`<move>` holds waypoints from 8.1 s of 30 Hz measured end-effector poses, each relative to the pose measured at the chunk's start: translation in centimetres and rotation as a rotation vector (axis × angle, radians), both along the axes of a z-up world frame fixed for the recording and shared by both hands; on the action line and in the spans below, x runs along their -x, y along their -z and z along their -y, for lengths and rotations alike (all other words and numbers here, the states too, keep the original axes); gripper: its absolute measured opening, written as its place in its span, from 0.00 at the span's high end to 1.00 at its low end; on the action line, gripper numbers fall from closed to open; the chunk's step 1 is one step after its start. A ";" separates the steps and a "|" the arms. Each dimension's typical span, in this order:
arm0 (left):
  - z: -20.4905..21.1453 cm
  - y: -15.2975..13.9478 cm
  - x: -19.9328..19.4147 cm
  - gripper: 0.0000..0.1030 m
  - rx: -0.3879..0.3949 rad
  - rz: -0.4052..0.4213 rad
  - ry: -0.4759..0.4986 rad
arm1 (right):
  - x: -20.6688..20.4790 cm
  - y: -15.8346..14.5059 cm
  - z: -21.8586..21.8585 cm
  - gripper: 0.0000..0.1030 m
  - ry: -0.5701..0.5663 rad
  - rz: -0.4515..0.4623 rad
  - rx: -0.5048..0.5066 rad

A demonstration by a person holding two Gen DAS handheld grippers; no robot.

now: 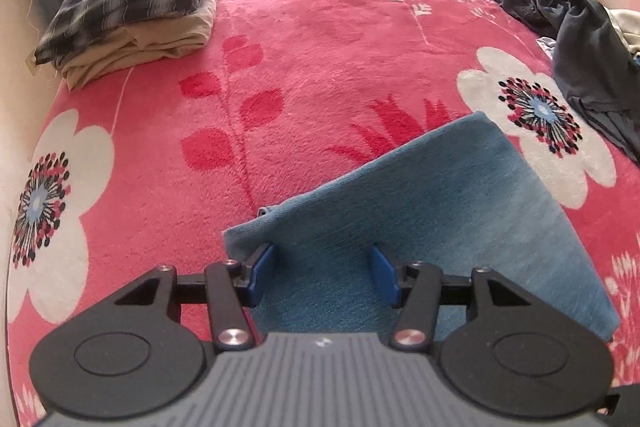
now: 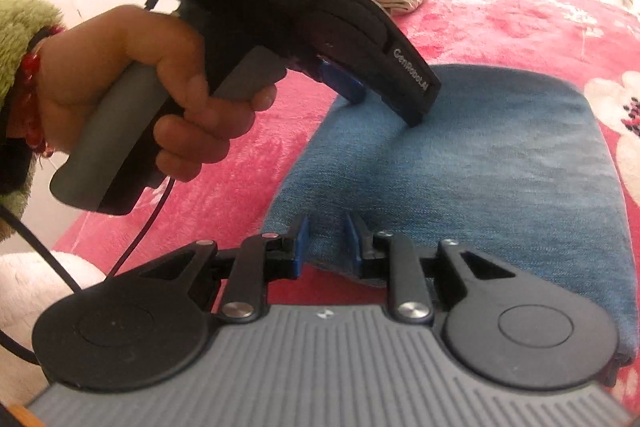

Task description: Fold clothes

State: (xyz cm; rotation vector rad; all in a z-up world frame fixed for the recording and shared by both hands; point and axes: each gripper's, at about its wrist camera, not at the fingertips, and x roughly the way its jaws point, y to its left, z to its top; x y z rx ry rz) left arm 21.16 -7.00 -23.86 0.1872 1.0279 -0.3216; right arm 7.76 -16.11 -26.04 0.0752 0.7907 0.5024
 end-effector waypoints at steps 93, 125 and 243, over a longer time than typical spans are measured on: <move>6.4 -12.5 -1.5 0.33 -0.435 0.128 0.031 | 0.1 2.2 10.5 0.53 0.332 -0.162 -0.229; -4.5 0.0 4.9 0.36 -0.218 -0.246 -0.219 | -4.9 -3.1 6.9 0.50 0.301 -0.203 -0.023; 1.4 -1.8 0.7 0.41 -0.185 -0.247 -0.157 | -15.2 0.4 13.4 0.49 0.377 -0.256 0.048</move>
